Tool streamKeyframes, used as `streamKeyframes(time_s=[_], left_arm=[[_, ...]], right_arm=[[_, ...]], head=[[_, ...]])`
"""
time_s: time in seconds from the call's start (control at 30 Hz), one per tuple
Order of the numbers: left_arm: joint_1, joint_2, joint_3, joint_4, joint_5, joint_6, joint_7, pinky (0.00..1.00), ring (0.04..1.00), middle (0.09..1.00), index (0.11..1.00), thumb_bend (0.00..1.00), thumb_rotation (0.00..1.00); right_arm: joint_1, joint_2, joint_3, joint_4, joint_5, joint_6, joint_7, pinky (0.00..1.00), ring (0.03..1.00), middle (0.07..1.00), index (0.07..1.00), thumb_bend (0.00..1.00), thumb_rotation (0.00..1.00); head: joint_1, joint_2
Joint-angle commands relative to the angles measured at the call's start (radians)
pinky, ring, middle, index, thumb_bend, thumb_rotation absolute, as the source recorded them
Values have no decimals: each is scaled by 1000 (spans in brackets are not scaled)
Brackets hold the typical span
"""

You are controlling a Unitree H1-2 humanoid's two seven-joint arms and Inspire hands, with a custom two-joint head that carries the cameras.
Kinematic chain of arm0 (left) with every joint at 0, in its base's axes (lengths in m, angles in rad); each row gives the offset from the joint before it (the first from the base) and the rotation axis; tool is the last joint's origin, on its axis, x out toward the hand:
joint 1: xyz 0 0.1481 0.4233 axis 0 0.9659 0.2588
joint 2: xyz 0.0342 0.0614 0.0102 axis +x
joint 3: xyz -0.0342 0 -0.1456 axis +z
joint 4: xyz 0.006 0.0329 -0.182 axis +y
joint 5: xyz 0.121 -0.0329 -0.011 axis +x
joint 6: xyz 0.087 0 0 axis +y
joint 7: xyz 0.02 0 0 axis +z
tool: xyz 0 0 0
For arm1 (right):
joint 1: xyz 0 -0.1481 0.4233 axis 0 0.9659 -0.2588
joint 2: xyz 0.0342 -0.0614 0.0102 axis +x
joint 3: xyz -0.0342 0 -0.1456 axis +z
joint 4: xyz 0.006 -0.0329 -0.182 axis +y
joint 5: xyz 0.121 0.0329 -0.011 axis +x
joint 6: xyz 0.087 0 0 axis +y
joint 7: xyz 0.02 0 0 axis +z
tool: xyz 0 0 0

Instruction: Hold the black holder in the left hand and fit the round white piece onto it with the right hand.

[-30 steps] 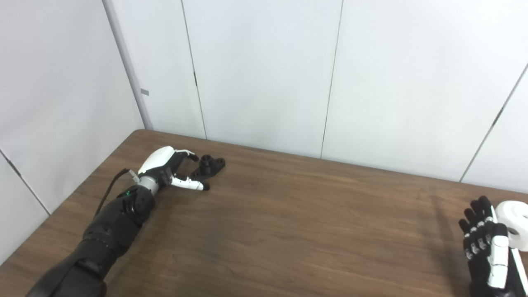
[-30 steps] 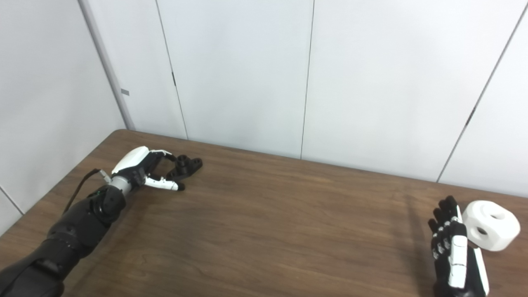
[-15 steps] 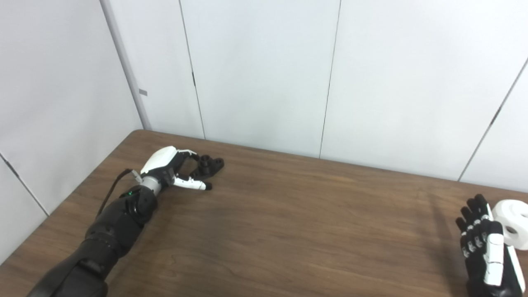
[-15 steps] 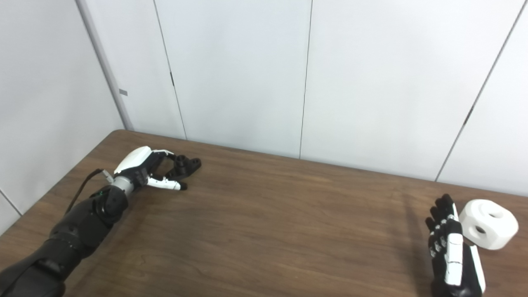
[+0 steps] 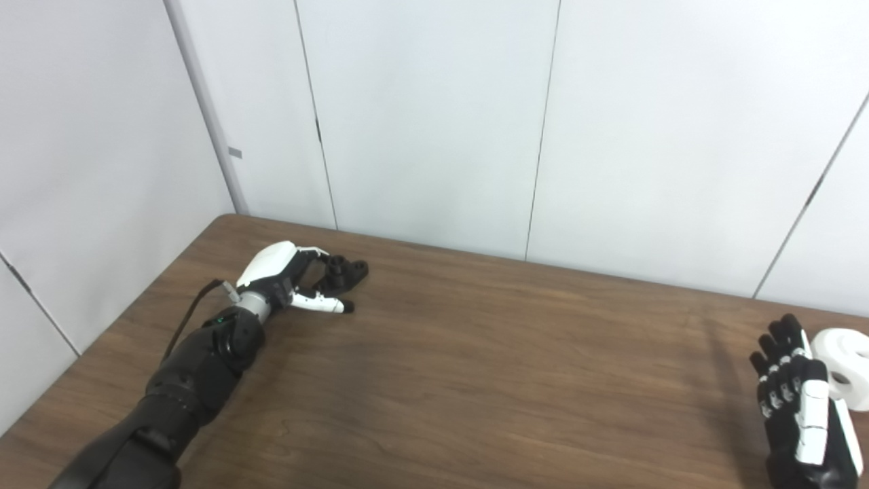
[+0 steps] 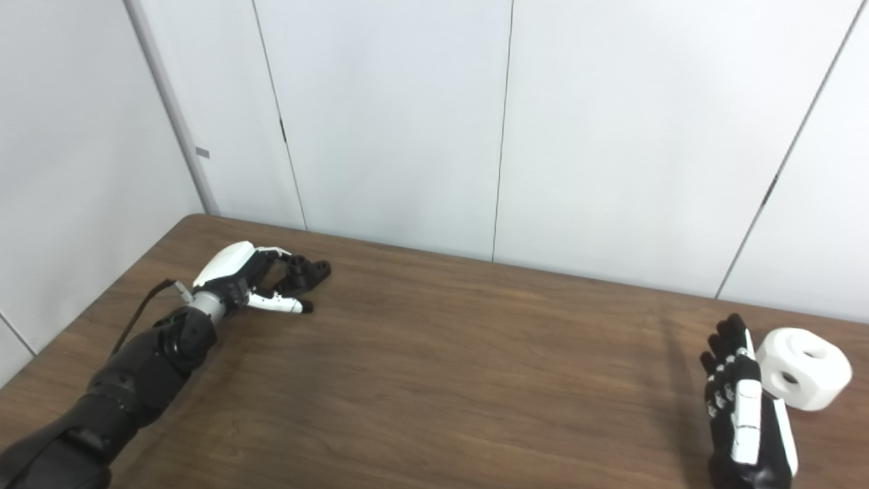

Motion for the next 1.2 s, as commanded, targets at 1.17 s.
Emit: streamKeyframes(time_s=[1.17], left_arm=[[46,-5,-31,-85,87,-79,97,1000,1000,874,482,525,54]], right_arm=[[40,8,-1,-17,38,-14,4,1000,1000,1000,989,430,1000]], head=[[-17,5]])
